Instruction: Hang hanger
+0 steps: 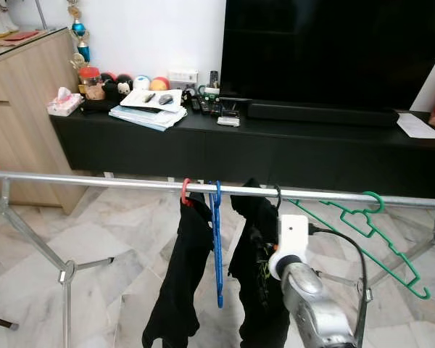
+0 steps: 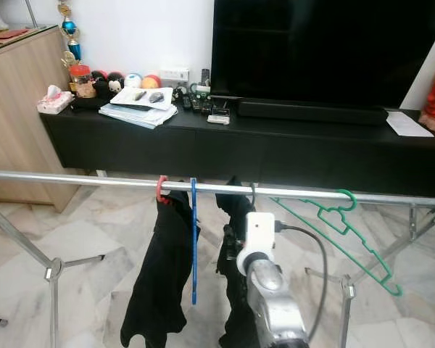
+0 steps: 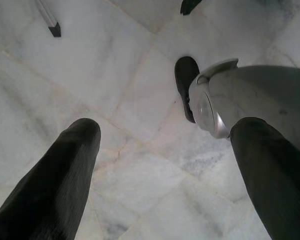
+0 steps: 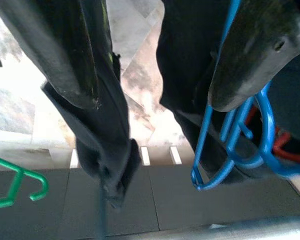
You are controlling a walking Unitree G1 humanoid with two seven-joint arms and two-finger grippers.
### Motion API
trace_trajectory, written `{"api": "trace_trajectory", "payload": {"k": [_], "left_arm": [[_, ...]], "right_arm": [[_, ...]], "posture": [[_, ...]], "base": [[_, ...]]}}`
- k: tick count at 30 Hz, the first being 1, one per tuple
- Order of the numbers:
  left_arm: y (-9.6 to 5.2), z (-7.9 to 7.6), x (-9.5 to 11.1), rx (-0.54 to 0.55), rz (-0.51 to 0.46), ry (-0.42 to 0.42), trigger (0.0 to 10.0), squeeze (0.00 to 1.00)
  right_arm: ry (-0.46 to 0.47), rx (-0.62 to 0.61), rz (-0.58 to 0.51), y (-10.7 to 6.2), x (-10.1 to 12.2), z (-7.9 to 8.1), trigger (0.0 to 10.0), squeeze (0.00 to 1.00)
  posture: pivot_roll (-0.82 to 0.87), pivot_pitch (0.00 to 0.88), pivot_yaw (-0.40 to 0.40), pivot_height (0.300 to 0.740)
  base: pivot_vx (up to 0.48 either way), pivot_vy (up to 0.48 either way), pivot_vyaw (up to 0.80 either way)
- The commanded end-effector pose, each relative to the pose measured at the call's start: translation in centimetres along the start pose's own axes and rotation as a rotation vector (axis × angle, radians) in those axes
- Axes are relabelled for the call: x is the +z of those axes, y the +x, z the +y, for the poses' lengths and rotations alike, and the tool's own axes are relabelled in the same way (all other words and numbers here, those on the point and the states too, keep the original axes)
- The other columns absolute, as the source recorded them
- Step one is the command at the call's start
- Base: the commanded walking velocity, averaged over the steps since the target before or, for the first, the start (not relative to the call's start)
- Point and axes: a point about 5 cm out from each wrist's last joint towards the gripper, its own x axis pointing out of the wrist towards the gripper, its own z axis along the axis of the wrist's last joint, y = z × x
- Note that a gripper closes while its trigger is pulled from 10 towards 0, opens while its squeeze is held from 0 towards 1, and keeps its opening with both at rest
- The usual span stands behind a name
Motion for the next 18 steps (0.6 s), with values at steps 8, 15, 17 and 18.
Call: {"api": "trace_trajectory", "payload": {"k": [8,15,17,18], "left_arm": [[-0.1,0.2,-0.2,0.012,0.01,0.009,10.0,0.0],[-0.1,0.3,-0.4,0.017,0.015,0.009,10.0,0.0],[-0.1,0.3,-0.5,0.017,0.016,0.01,10.0,0.0],[-0.1,0.4,-0.5,0.016,0.017,0.014,10.0,0.0]], "right_arm": [[0.002,-0.108,0.016,1.6,0.5,-0.3,10.0,1.0],[0.001,-0.164,-0.003,2.1,1.0,-1.0,10.0,0.0],[0.005,-0.169,0.001,2.2,0.9,-1.1,10.0,0.0],[0.005,-0.171,0.004,2.2,0.8,-1.1,10.0,0.0]], "posture": [[-0.08,0.0,0.0,0.74],[-0.08,0.0,-0.001,0.74],[-0.08,0.0,0.001,0.74],[-0.08,0.0,0.002,0.74]], "base": [[0.0,0.0,0.0],[0.0,0.0,0.0],[0.0,0.0,0.0],[0.0,0.0,0.0]]}}
